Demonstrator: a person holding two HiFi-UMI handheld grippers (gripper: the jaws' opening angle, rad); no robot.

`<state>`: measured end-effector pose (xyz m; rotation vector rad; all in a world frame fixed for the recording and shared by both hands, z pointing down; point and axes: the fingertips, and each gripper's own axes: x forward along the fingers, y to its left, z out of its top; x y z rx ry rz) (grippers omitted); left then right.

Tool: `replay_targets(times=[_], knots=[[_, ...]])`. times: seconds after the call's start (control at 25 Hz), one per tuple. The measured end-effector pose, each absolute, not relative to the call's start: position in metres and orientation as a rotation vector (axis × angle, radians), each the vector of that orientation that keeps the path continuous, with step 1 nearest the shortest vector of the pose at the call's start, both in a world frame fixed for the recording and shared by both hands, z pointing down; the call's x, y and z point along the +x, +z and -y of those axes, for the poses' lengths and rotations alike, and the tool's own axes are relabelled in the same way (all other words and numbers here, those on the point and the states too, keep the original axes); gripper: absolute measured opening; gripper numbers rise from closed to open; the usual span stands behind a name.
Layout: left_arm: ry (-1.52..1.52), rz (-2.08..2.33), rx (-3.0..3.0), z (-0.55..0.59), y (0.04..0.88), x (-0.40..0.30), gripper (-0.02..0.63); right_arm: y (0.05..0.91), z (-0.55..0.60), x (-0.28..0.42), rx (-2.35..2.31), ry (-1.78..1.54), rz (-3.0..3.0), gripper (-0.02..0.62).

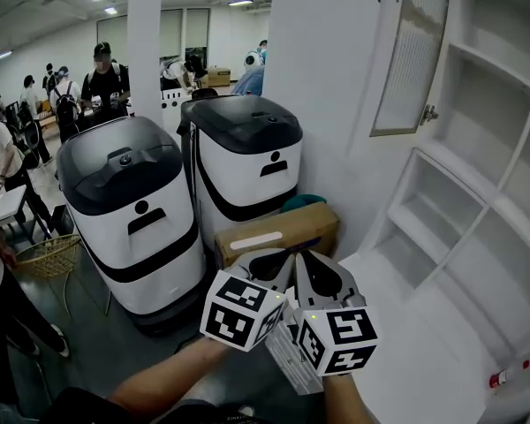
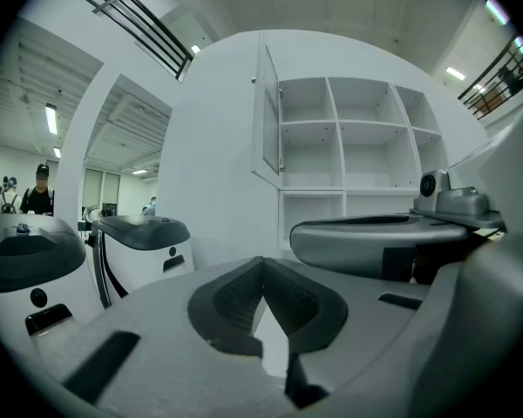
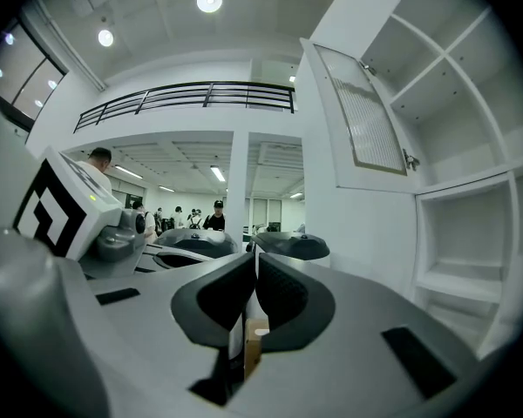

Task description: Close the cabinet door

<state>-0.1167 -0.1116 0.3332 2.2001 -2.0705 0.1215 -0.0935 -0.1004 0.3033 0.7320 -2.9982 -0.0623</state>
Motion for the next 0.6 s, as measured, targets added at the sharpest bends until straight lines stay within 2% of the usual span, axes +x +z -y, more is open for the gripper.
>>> replay_targets(times=[0.6], knots=[[0.071, 1.979, 2.322, 0.177, 0.311, -0.126, 0.011, 0.258, 0.169, -0.089, 0.94, -0.175, 2.991, 0.023]])
